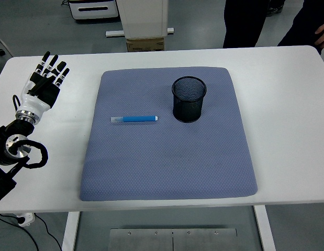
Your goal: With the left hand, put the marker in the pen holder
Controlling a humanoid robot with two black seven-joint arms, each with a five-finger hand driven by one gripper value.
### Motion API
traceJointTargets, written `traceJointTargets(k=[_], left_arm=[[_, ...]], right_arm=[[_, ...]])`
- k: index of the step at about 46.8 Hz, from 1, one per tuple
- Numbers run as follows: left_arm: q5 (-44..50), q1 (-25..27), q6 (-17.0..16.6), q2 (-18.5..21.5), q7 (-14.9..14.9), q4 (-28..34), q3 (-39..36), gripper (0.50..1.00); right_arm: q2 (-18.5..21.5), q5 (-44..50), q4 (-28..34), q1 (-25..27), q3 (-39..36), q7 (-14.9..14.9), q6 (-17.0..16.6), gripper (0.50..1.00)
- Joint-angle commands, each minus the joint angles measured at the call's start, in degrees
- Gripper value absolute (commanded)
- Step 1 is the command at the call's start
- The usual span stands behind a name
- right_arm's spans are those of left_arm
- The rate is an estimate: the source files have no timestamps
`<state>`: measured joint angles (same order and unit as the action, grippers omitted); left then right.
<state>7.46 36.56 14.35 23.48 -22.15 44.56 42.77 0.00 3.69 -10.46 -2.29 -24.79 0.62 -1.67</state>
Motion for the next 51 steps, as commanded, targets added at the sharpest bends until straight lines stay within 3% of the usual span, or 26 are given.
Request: traceJointTargets(k=[1,42,51], left_arm=[[0.01,0.0,-0.11,0.08,0.0,0.0,0.03,1.0],[4.93,0.36,-1.25,-0.89,-0.26,-0.09,0.12,1.0],[4.14,2.64,-2.65,-0.19,-0.35,-0.18,-0.15,1.0]], right_arm=[[0.0,0.0,0.0,0.0,0.0,0.0,0.0,1.0],[0.0,0.0,0.0,0.0,0.0,0.09,0.0,1.0],[0.0,0.0,0.0,0.0,0.0,0.0,0.0,1.0]])
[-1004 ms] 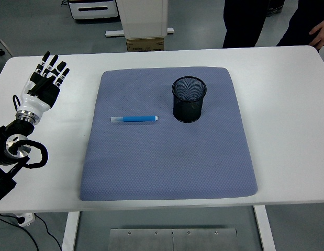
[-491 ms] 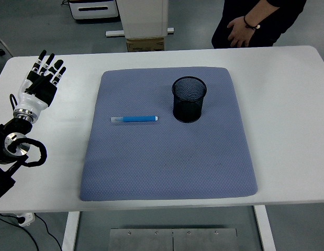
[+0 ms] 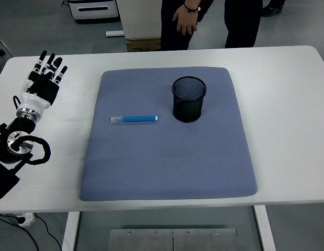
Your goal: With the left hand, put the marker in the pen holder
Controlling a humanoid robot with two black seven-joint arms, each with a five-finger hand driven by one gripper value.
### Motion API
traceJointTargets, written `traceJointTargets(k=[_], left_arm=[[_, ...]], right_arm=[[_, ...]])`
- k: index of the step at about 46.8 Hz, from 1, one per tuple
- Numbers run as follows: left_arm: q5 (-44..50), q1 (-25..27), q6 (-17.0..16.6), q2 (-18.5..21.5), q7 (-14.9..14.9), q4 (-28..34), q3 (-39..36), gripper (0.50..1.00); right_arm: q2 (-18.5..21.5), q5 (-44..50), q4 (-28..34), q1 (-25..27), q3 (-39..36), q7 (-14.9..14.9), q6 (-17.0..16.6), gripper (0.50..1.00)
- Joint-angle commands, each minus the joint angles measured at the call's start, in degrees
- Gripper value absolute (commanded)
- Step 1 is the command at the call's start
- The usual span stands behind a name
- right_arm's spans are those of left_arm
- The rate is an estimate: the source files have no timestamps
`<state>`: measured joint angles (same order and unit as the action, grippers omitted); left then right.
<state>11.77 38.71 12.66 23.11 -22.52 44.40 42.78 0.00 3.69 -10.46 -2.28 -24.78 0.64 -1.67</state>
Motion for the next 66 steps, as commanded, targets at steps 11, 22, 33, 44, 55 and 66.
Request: traceJointTargets(k=[11,22,33,44,55,66], left_arm=[[-2.18,3.38,-5.01,3.34,0.55,0.07,-2.34,1.0],[-7.37,11.55,-7.2,6.6,0.55,0.07,-17.26,1.0],[-7.29,26.23,-8.53,10.37,0.55,1.38,-40.84,1.0],[-7.37,31.07,-6.77,14.25,0.55,7.36,-41.72,1.0],[-7.64,39.33,-10.28,12.75,0.55,7.98,-58.32,1.0],[-9.74,44.42,-19.42,9.94,0.55,11.75,-71.94,1.0]], right_arm=[[0.0,0.0,0.0,0.0,0.0,-0.03,0.0,1.0],[0.0,0.0,0.0,0.0,0.0,-0.03,0.0,1.0],[0.0,0.0,0.0,0.0,0.0,-0.03,0.0,1.0],[0.0,0.0,0.0,0.0,0.0,-0.03,0.0,1.0],[0.0,0.0,0.0,0.0,0.0,0.06,0.0,1.0],[0.0,0.0,0.0,0.0,0.0,-0.03,0.0,1.0]])
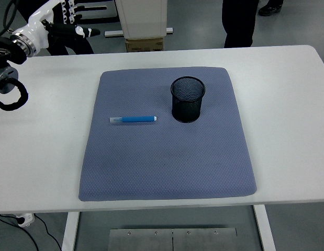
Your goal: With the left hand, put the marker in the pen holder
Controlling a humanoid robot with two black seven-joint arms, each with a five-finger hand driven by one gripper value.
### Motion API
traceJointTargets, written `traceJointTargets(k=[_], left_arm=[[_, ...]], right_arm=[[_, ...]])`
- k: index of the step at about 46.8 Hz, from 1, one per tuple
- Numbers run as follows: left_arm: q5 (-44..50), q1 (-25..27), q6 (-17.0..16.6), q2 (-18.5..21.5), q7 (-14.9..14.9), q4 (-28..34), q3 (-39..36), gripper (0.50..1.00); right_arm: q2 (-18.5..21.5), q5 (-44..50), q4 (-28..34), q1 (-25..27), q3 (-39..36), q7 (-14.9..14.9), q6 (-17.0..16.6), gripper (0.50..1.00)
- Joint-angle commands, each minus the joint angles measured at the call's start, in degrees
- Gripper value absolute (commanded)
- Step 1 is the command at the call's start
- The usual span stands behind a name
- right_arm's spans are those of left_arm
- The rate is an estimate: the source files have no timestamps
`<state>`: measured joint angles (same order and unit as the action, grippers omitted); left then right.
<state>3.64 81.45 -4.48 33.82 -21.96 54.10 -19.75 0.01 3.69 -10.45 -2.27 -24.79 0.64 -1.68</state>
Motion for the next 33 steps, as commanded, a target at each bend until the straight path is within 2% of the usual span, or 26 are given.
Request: traceJointTargets(k=[1,8,11,12,16,22,33], left_arm=[[-2.31,2.31,-3.16,-1.12,-0.1,2.84,-10.65,1.0],[-6.01,6.0,-11.24,-2.52,-0.1,8.65,-17.33,1.0],[-6.36,6.62,-12.13,-2.79,-0.1,9.53,-18.13,1.0],[-6.97,9.67,-13.96,-3.83,-0.1,13.88,-23.09,1.0],[-6.98,11.98,-14.41,-5.07,-0.1,16.73,-27.0,1.0],[-7.06,14.88,-17.14,-6.13,-0.1,19.9,-31.31,1.0],[-7.33,18.49,-18.19,-8.68,-0.28,25.09,-38.08,1.0]], right_arm=[[-0.01,0.0,-0.01,-0.02,0.01,-0.02,0.01,1.0],[-0.01,0.0,-0.01,-0.02,0.01,-0.02,0.01,1.0],[-0.01,0.0,-0.01,-0.02,0.01,0.07,0.01,1.0],[-0.01,0.0,-0.01,-0.02,0.01,-0.02,0.01,1.0],[-0.01,0.0,-0.01,-0.02,0.01,-0.02,0.01,1.0],[-0.01,0.0,-0.01,-0.02,0.01,-0.02,0.01,1.0],[-0.01,0.0,-0.01,-0.02,0.01,-0.02,0.01,1.0]])
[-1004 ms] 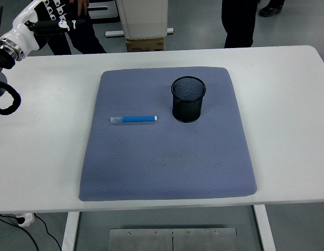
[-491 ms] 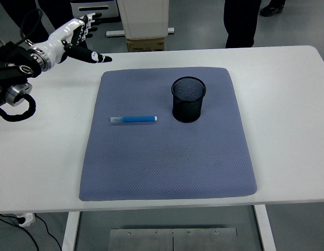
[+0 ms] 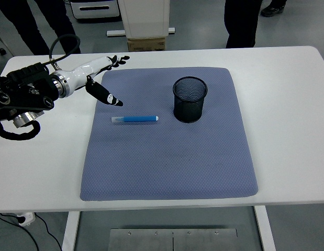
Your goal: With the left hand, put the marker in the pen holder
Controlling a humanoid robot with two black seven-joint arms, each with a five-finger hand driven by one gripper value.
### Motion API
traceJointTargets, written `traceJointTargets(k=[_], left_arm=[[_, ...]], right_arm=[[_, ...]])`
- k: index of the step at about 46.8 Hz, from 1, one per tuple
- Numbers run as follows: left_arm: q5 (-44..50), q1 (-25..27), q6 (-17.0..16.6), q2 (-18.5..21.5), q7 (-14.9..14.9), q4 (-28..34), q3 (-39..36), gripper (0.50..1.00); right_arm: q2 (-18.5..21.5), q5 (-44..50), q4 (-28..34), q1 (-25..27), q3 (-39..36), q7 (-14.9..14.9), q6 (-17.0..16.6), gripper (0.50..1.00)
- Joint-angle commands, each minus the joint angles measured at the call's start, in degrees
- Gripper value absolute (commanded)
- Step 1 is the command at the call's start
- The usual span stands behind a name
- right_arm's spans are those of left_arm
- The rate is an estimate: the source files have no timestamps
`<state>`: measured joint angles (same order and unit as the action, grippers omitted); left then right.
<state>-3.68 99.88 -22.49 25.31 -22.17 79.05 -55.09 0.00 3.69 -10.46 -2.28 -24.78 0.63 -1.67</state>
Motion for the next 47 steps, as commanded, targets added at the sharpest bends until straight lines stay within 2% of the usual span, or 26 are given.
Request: traceJointTargets(k=[1,7,16,47], left_arm=[[-0.01,-0.04,-2.71,-1.22,-0.33,0.23,-3.61,1.0],[-1.41,-1.18,-7.65,-2.9,-0.42,0.84,-3.71,1.0],[-1.77,-4.43,-12.51,-4.74,-0.42,0.85,-3.71,1.0],[-1.06,-8.91,-12.51,-6.77,-0.33,-1.61,-1.86,1.0]], right_arm=[[0.0,0.0,0.0,0.0,0.0,0.07,0.0,1.0],[0.0,0.0,0.0,0.0,0.0,0.07,0.0,1.0],[0.0,0.0,0.0,0.0,0.0,0.07,0.0,1.0],[0.0,0.0,0.0,0.0,0.0,-0.02,0.0,1.0]])
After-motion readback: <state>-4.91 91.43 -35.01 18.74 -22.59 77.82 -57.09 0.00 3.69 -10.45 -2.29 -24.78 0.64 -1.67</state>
